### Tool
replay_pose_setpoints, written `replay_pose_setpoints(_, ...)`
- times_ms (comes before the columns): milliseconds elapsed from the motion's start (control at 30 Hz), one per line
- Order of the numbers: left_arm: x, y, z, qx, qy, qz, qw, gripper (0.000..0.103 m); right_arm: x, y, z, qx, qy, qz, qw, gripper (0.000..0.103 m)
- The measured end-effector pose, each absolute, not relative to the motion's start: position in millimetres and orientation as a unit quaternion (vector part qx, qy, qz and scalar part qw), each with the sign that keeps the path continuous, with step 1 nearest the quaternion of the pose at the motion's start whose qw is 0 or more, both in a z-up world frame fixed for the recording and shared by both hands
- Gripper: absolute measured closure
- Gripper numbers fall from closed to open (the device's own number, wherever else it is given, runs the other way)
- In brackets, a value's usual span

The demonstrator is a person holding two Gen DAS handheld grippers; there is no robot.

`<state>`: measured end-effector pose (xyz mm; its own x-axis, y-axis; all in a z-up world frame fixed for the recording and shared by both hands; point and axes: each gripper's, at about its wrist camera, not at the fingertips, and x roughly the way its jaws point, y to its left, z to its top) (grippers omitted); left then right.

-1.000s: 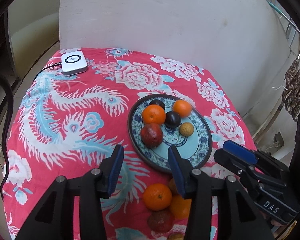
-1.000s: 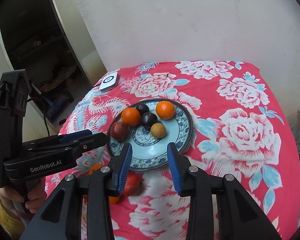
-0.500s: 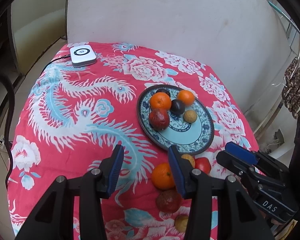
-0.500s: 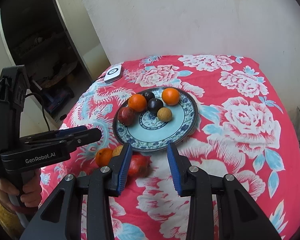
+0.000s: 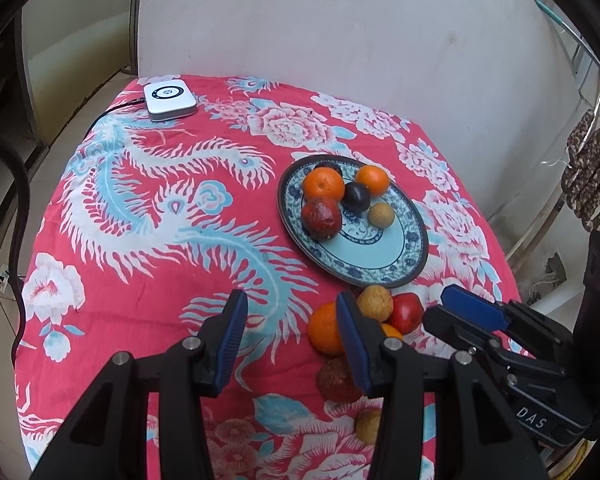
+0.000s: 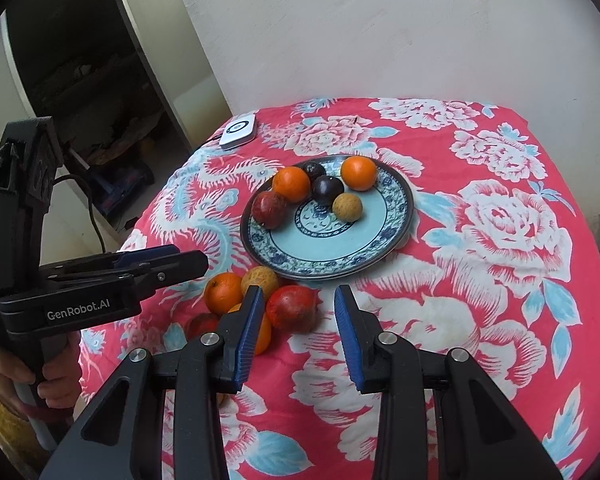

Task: Organize fruits
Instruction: 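Grasp a large orange with the left gripper while the right gripper grasps a red apple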

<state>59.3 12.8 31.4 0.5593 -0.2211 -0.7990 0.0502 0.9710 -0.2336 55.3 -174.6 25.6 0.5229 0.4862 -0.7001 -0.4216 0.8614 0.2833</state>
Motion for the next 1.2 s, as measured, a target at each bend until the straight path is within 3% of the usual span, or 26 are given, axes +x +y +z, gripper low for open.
replay_pose_setpoints(1000,56.8,-2.6,12.4,-0.103,0.485,-0.119,0.86,0.055,64.4,-174.9,4.9,0.065,0.438,0.275,0.854,0.065)
replay_pose_setpoints(1200,57.6,-0.8,10.7,-0.114,0.485,-0.129,0.857,0.061,65.9,-176.9,2.3,0.082,0.44,0.281,0.849,0.065)
